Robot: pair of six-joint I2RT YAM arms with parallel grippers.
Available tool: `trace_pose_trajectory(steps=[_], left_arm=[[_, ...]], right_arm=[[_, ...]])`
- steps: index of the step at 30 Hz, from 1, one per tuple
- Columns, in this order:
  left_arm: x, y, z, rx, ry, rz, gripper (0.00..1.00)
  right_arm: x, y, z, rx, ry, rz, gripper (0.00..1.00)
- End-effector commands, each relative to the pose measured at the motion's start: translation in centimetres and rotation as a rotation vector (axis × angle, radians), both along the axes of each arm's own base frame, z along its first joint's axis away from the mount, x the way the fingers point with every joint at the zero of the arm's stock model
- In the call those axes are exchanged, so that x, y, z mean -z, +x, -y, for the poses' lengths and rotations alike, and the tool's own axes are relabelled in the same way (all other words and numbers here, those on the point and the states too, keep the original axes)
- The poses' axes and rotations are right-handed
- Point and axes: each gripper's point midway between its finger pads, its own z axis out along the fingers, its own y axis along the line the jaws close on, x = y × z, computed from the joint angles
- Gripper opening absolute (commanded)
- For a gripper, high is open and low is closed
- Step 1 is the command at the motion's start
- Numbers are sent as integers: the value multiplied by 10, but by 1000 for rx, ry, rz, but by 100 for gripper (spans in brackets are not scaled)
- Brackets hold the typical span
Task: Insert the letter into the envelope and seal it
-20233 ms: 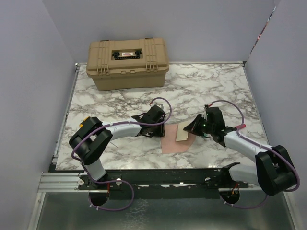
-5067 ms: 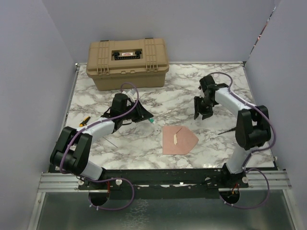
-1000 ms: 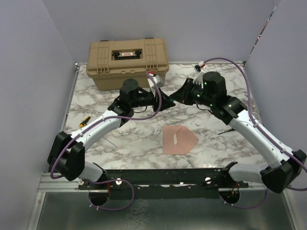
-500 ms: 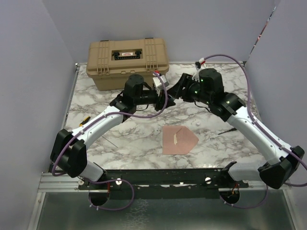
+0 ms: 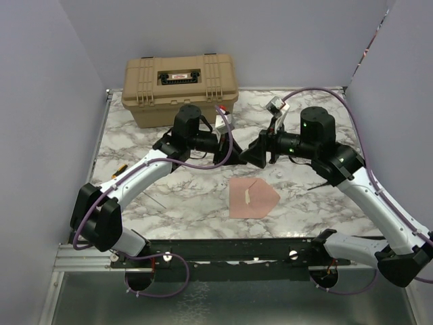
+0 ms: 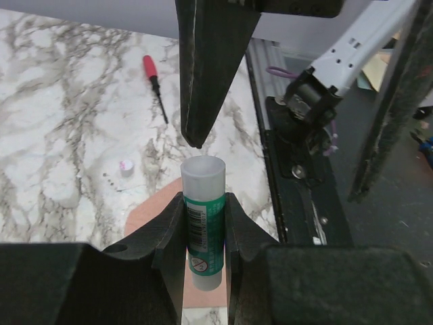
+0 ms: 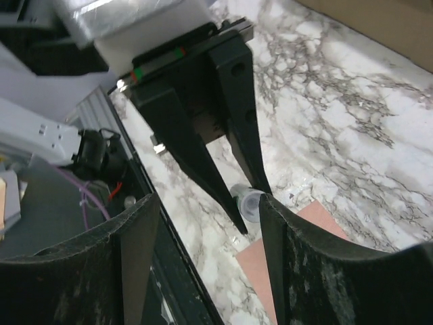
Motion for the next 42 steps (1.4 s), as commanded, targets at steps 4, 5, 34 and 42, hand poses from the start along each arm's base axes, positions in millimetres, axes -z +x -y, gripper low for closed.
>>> trace_pose_trajectory(steps=[4, 5, 34, 42], left_arm=[[-14, -38, -13, 207, -53, -16, 0], [-14, -39, -13, 213, -54, -17, 0], [-8, -32, -14, 182, -47, -4, 0], [-9, -32, -15, 187, -48, -4, 0]], right_arm=[[16, -28, 0, -177, -49, 30, 63], [20, -27, -1, -182, -55, 16, 58], [35, 14, 10, 11, -151, 34, 55], [36, 13, 11, 7, -165, 35, 52]])
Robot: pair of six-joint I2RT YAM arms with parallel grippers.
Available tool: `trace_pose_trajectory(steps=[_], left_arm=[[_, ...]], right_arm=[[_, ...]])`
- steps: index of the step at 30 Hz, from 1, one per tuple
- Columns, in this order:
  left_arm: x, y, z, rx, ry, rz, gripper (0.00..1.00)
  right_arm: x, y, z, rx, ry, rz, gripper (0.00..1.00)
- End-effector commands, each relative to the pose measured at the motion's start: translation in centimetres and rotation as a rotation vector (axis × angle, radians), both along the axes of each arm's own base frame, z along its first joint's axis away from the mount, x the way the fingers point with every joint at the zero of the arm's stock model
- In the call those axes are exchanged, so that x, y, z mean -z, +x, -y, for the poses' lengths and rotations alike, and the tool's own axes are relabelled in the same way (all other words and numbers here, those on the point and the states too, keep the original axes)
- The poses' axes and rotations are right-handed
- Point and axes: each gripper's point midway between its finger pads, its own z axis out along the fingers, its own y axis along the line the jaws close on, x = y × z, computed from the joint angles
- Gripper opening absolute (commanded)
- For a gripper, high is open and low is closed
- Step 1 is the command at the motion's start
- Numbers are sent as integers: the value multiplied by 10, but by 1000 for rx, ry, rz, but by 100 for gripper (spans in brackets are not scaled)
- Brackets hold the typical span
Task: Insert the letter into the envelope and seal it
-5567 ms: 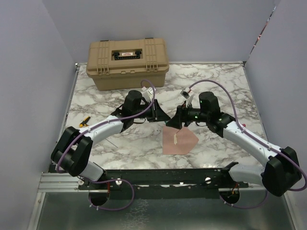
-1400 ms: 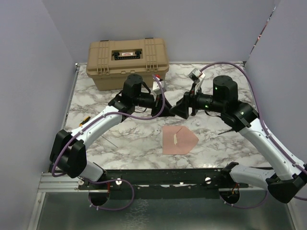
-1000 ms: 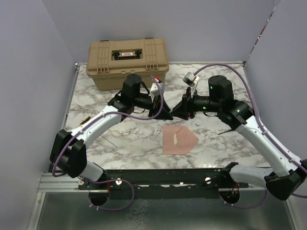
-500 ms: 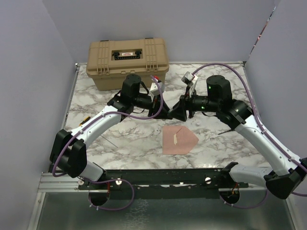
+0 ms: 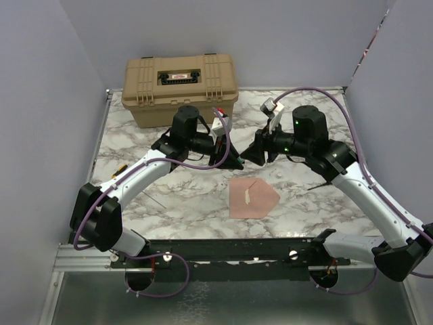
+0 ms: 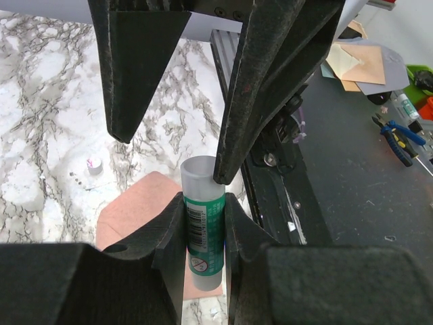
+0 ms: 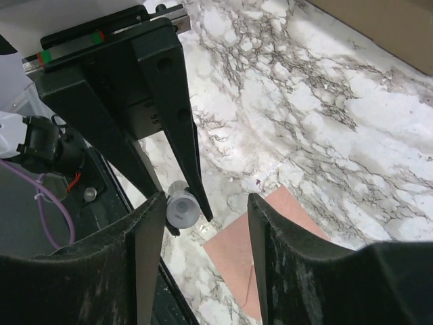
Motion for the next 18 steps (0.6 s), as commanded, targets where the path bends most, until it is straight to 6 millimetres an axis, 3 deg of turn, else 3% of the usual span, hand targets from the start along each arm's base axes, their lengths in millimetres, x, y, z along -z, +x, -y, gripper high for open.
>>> trace_pose_trajectory(steps=[1, 8, 14, 18], left_arm=[[-11, -10, -3, 50, -37, 46, 0], [-9, -4, -2, 13, -27, 45, 0], [-8, 5, 0, -37, -17, 55, 0], [-11, 31, 1, -189, 5, 89, 0]], right_arm=[[7, 0, 3, -1, -36, -6, 50], [13, -15, -9, -115, -4, -52, 42], [27, -6, -9, -62, -30, -100, 24], [29, -1, -14, -41, -4, -135, 11]])
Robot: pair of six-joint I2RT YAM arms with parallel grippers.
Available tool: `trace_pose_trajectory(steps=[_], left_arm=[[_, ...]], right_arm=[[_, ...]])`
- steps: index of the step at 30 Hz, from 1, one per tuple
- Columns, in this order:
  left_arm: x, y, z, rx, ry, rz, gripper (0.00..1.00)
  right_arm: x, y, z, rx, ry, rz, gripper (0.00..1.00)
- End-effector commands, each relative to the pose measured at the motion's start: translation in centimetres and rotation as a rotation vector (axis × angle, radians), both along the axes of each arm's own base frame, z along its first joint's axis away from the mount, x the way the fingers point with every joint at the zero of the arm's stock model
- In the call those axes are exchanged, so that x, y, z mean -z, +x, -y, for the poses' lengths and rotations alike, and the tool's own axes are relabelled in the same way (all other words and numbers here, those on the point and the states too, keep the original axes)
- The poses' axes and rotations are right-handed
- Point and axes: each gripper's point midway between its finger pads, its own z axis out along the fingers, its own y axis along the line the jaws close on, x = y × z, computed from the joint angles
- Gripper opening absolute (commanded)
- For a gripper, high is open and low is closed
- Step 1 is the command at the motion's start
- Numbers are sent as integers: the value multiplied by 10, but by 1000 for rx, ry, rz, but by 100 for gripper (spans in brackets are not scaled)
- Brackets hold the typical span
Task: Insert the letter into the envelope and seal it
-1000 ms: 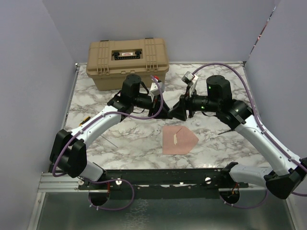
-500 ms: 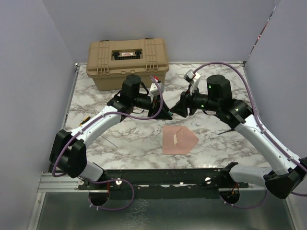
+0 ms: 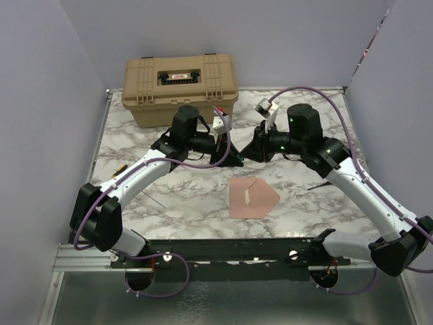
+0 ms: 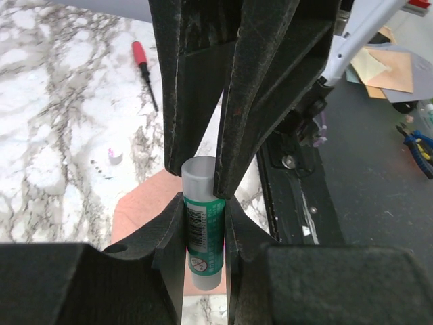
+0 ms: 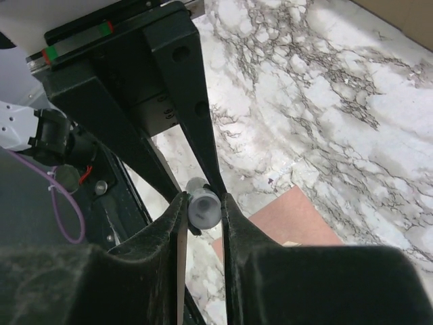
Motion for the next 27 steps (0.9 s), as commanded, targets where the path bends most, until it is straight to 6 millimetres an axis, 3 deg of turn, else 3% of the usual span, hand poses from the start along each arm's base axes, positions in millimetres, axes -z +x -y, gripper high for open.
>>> trace_pose_trajectory(steps=[1, 2, 7, 10, 13, 16, 18, 23, 27], left_arm=[[-16, 31, 0, -188, -6, 100, 0], [-16, 40, -1, -239, -5, 112, 0], [-21, 75, -7, -455, -18, 131, 0], [-22, 92, -13, -567, -24, 152, 0], [-23, 101, -19, -635, -25, 157, 0], [-19, 97, -22, -639, -20, 139, 0], [-13, 89, -23, -615, -3, 114, 0], [2, 65, -21, -520, 44, 38, 0], [-2, 50, -17, -443, 39, -6, 0]], right_arm=[[19, 6, -4, 42, -4, -95, 5], [20, 10, -6, 74, 9, -111, 1], [28, 40, -11, 279, 61, -237, 1], [36, 65, -1, 511, 75, -328, 1], [51, 93, 32, 913, 83, -439, 1], [51, 105, 30, 974, 189, -439, 0], [38, 106, 23, 928, 223, -420, 1], [0, 82, 9, 628, 258, -279, 52], [-10, 47, 0, 352, 258, -157, 62]])
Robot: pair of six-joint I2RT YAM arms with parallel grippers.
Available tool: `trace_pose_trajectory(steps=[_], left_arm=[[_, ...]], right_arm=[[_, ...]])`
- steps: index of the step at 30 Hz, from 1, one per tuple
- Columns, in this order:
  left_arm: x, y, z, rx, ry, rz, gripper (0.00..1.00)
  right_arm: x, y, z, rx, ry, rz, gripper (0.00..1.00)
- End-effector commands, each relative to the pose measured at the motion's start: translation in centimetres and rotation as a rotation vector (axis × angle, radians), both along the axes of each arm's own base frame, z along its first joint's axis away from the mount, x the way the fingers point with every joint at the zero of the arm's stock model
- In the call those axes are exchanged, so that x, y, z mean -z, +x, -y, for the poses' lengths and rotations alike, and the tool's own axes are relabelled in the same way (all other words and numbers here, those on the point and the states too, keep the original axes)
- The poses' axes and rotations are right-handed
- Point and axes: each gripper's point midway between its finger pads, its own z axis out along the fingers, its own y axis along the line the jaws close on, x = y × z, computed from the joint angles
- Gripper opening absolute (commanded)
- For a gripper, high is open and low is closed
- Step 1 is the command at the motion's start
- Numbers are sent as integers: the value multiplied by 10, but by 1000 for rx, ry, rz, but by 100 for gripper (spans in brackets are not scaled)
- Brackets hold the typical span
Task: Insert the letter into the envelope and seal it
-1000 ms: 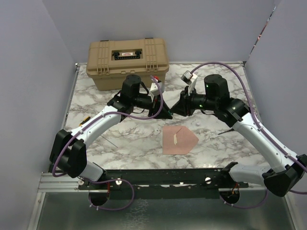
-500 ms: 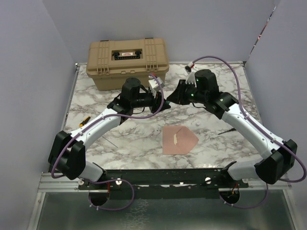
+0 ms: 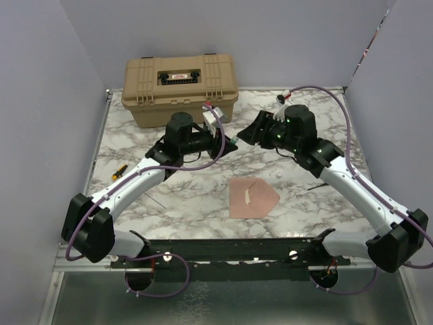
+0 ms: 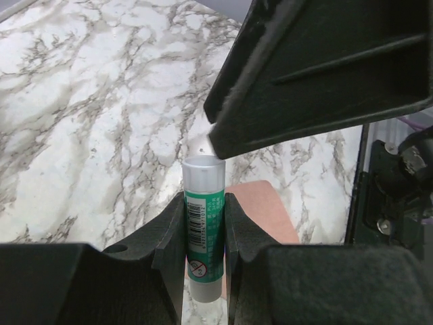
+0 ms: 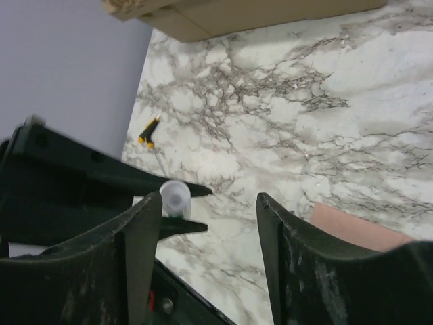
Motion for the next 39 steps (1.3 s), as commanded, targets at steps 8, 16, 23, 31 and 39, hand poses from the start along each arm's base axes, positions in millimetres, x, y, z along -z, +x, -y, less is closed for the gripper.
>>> trace_pose_trajectory(steps=[8, 16, 23, 31, 39], left_arm=[[-18, -74, 8, 404, -74, -63, 0], [-27, -97, 4, 527, -99, -51, 0], [-26, -93, 5, 508, -95, -44, 0], [-55, -55, 12, 320, -141, 67, 0], [-65, -16, 10, 129, -135, 164, 0]], right_arm=[[-24, -95, -24, -691, 11, 344, 63], [-21, -90, -25, -684, -14, 305, 56], [-19, -91, -24, -667, 3, 300, 31], [-14, -69, -28, -533, 51, 213, 1], [6, -6, -13, 81, 140, -261, 1]])
